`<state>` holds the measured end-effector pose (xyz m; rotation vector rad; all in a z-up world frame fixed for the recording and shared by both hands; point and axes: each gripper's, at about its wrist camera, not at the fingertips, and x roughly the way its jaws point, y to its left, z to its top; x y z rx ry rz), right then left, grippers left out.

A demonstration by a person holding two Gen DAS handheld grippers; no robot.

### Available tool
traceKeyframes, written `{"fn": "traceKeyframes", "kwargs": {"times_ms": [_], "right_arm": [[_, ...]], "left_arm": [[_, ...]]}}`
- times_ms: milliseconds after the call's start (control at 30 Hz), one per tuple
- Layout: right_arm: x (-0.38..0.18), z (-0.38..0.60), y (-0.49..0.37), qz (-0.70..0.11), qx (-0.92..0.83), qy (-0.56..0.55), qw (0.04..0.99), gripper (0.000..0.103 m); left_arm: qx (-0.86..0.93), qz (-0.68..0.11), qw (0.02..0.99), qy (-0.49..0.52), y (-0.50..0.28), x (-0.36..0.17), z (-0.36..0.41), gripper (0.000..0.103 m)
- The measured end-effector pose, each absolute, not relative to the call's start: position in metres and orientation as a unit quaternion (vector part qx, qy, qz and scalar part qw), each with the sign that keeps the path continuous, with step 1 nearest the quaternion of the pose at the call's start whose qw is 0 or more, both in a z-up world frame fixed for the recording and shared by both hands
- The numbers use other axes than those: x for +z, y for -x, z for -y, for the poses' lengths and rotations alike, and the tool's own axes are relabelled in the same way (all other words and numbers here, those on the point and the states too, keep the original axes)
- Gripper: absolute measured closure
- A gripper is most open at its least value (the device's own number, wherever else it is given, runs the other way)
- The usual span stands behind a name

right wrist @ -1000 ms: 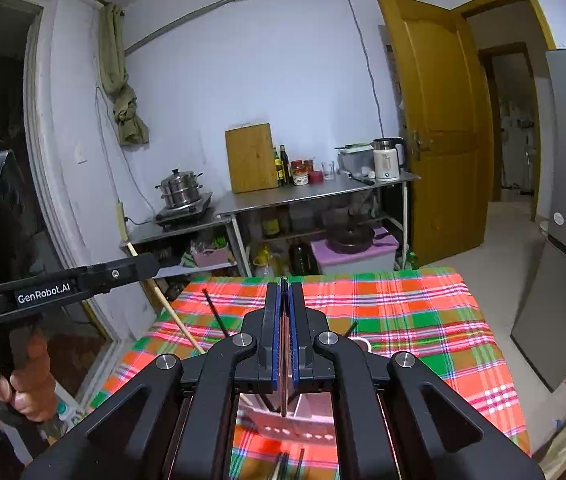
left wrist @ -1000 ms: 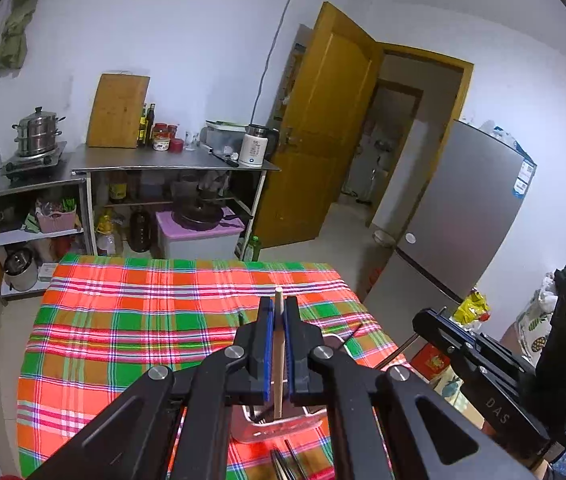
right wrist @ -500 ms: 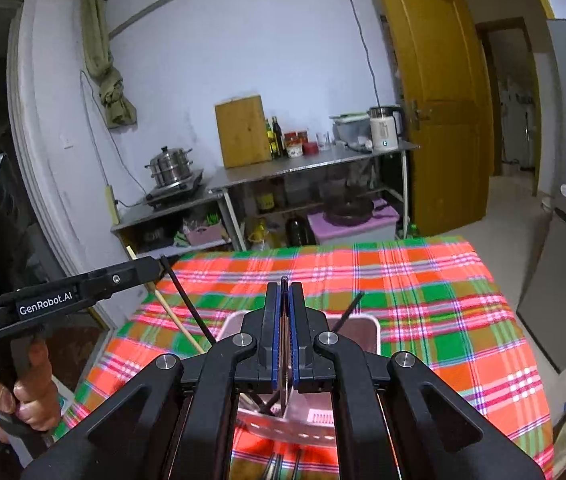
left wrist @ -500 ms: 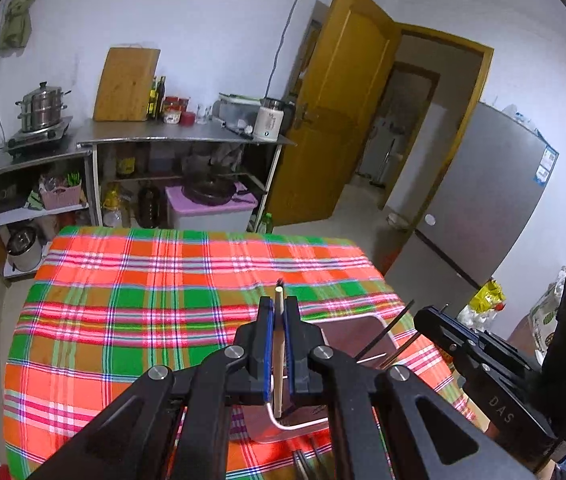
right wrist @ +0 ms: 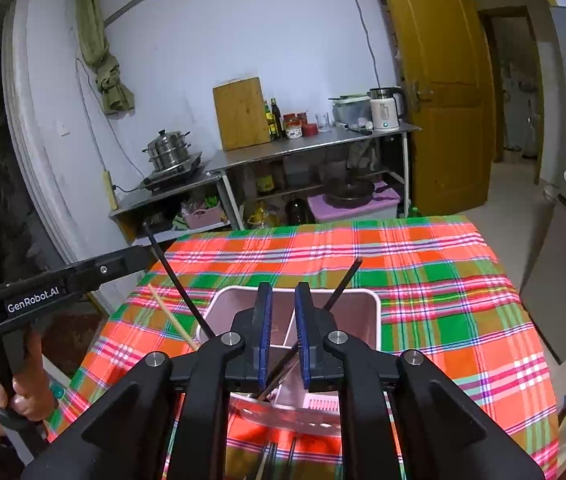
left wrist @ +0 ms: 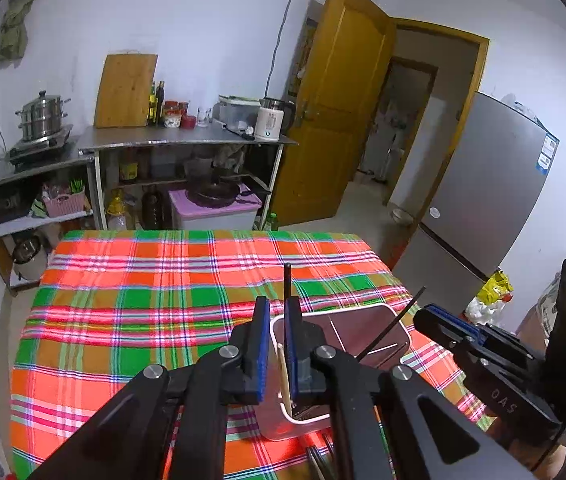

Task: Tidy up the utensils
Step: 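Lower both chopsticks into the basket and open both tools, then move both tools back down to the remaining chopsticks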

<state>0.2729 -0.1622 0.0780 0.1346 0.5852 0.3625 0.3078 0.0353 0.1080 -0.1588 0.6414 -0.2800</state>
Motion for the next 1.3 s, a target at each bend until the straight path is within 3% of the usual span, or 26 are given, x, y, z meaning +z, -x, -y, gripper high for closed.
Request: {"fn": "traceKeyframes", "kwargs": {"times_ms": [433, 1300], "right_arm": [[0.088, 0.18, -0.23, -0.274, 0.174, -0.063, 0.944, 0.091], [0.018, 0.201, -0.133, -0.34, 0.171, -0.063, 0.923, 0.091]], "left_arm": [[-0.138, -0.291, 0.945, 0.062, -0.255, 0.119, -0.034, 0.096], [-0.163, -0.379, 0.91, 0.036, -0.151, 0.012, -0.003, 0.096]]}}
